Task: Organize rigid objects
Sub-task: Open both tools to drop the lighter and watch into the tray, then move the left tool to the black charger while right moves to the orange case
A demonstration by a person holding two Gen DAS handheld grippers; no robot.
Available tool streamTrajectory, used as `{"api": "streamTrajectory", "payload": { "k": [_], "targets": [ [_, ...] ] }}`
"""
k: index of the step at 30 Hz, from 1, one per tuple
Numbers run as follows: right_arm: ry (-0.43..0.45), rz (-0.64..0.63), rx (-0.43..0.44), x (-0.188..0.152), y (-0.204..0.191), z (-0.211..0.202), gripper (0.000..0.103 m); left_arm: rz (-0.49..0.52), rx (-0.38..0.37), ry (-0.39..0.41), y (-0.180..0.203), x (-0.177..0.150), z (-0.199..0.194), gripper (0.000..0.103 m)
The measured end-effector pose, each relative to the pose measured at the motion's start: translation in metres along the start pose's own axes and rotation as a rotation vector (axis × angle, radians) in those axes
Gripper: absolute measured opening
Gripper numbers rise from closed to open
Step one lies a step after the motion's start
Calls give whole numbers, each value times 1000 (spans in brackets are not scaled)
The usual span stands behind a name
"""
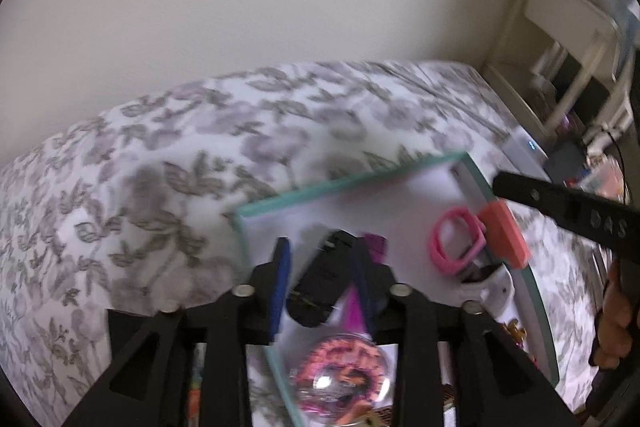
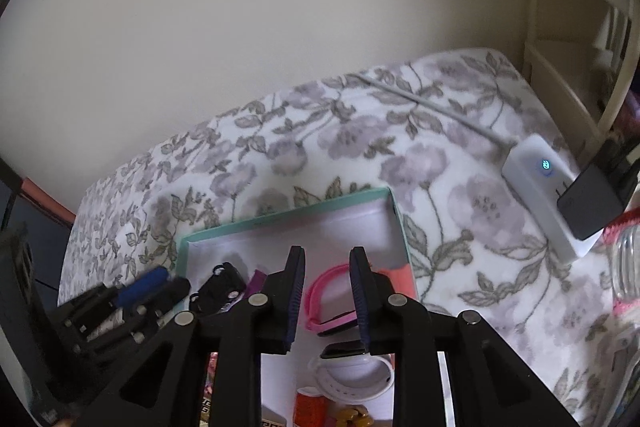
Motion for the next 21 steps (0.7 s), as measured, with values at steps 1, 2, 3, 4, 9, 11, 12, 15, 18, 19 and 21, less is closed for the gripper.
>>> {"api": "streamTrajectory", "payload": {
  "k": [1,2,3,4,9,11,12,15,18,19,21],
  "targets": [
    [5,-6,-4,0,-2,-1,39,-22,9,10,-7,1,-3,46],
    [10,-11,-11,0,-4,-2,46,-39,17,17,-13,3,-6,47],
    [17,-21,-27,0,-7,-3,47,-64,29,26,-20,4,-9,50],
    [22,-34,-47,0,-9,-4,47,-84,41,32,-26,5,-11,54],
    [29,-60,-67,0,-16,-2,62,-173,76,55,-55,6,-17,64],
    [29,-66,-69,0,-18,0,66,-195,85,55,-63,6,-18,64],
    [29,-69,-72,-1,-20,2,70,-206,90,52,-67,6,-18,64],
    [26,-77,-71,-2,-24,6,74,-243,105,44,-80,5,-17,64],
    [24,-94,-67,-3,-30,10,78,-265,110,41,-87,5,-17,64],
    [24,-100,-66,-3,-32,12,79,-274,113,42,-90,4,-17,64],
    [22,-110,-62,-4,-36,14,83,-289,123,45,-94,4,-18,65]
  ]
}}
Point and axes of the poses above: each gripper's, at about its wrist camera, not at the fingertips, and z roughly the way its jaws point, y to its right, x to its top, the point moved 3 cm from there along z, roughly the way its jaws point, and after that the axes turned 9 degrees about -y, right-handed, at the moved point
